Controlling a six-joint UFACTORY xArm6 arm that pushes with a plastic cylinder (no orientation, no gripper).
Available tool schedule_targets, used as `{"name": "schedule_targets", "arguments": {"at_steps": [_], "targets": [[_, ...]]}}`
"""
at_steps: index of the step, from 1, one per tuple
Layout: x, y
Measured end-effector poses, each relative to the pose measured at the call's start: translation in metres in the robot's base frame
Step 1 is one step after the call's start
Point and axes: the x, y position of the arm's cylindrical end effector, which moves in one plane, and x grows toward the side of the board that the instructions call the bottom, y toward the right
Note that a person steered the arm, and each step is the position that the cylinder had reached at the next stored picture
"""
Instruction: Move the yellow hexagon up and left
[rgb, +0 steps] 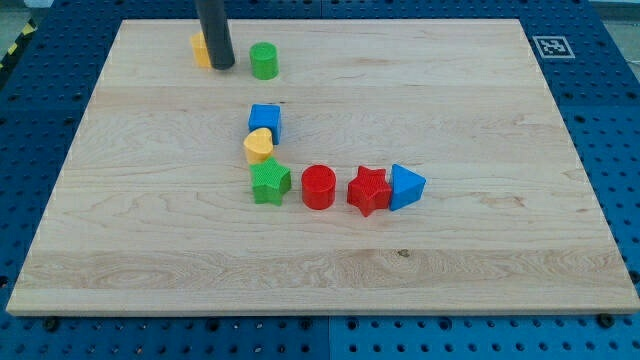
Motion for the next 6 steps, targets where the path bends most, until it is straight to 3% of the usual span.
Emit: {"name": "schedule_targets", "arguments": {"at_steps": [6], "targets": [[-0.023,-0.058]]}}
